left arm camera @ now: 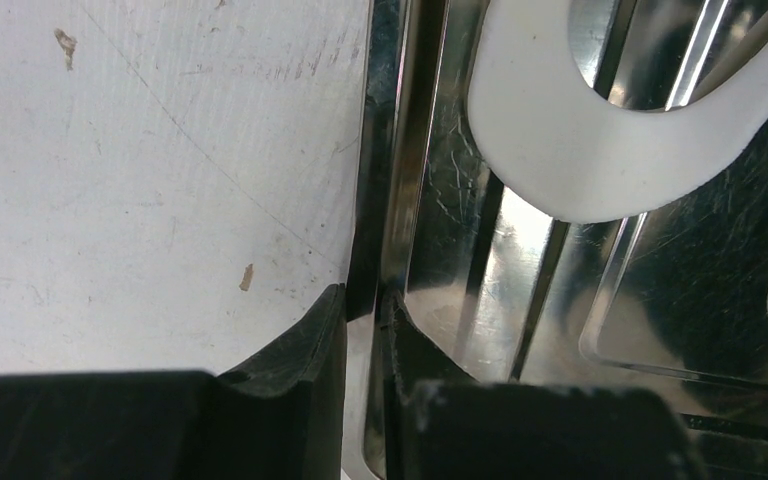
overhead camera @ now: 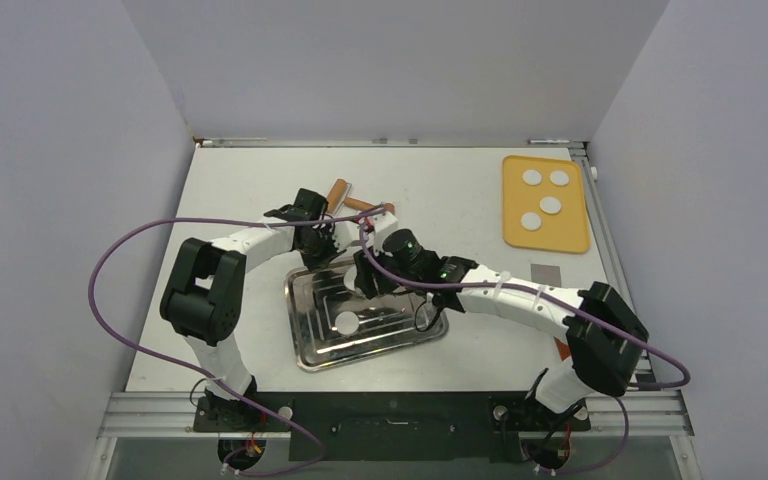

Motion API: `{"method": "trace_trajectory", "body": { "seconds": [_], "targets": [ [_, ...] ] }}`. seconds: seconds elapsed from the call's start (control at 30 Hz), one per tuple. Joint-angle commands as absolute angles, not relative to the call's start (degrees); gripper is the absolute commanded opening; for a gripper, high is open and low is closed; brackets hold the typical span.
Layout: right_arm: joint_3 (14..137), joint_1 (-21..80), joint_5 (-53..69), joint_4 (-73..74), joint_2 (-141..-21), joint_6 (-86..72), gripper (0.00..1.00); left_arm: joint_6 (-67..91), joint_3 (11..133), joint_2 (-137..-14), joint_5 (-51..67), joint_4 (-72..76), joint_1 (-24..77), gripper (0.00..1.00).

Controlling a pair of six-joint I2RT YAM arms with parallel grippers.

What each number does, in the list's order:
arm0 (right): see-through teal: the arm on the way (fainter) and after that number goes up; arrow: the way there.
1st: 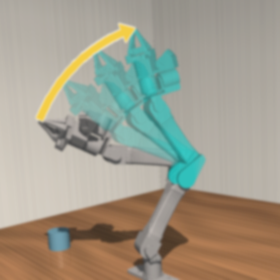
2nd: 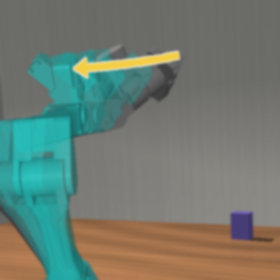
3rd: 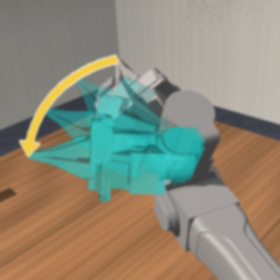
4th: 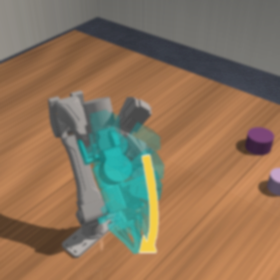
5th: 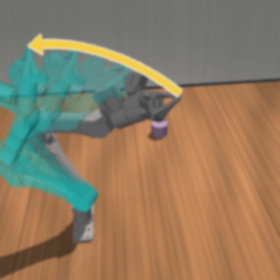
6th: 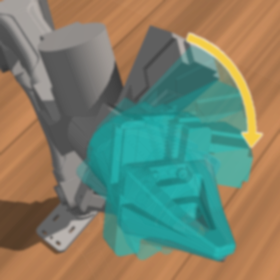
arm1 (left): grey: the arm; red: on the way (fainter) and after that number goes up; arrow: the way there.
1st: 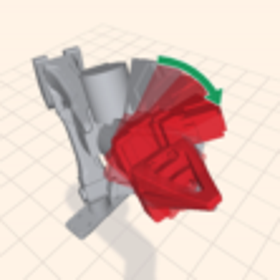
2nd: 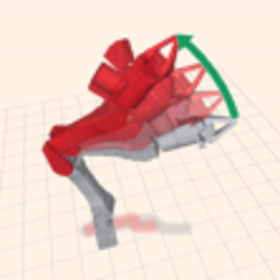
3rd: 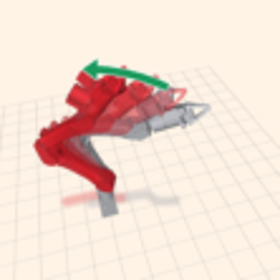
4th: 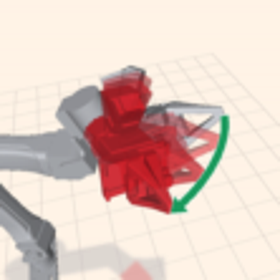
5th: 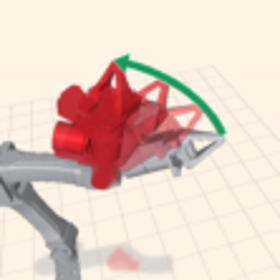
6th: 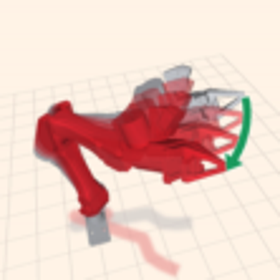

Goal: Roll out the dumpling wrappers from the dough

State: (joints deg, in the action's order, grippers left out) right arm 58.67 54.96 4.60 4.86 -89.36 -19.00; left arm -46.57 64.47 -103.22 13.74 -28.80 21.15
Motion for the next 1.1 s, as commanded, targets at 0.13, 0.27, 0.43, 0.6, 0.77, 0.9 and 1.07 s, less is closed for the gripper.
{"method": "trace_trajectory", "body": {
  "seconds": [0.13,0.27,0.43,0.6,0.77,0.9,1.07],
  "targets": [
    [56.4,44.6,-19.4,12.4,-82.3,-24.0,0.09,-46.4,65.3,-103.6,13.6,-30.3,20.6,0.00],
    [52.0,42.6,-15.0,7.8,-84.9,-27.2,0.09,-47.1,65.6,-103.8,13.1,-30.3,20.7,0.00],
    [47.0,42.6,-11.1,1.0,-86.4,-31.0,0.09,-48.5,67.8,-105.0,12.4,-30.8,20.7,0.00],
    [47.2,43.7,-12.9,0.9,-87.9,-31.8,0.09,-48.9,70.2,-106.4,12.3,-31.4,20.9,0.00],
    [49.7,46.6,-17.3,3.2,-90.8,-31.7,0.09,-49.0,70.7,-106.8,12.3,-31.2,21.2,0.00],
    [52.5,47.9,-20.8,6.5,-93.4,-31.3,0.08,-49.0,70.9,-107.3,12.0,-30.9,21.4,0.00],
    [54.2,48.8,-21.6,8.7,-95.8,-30.6,0.23,-49.2,71.1,-107.5,12.0,-30.8,21.5,0.00]
  ]
}}
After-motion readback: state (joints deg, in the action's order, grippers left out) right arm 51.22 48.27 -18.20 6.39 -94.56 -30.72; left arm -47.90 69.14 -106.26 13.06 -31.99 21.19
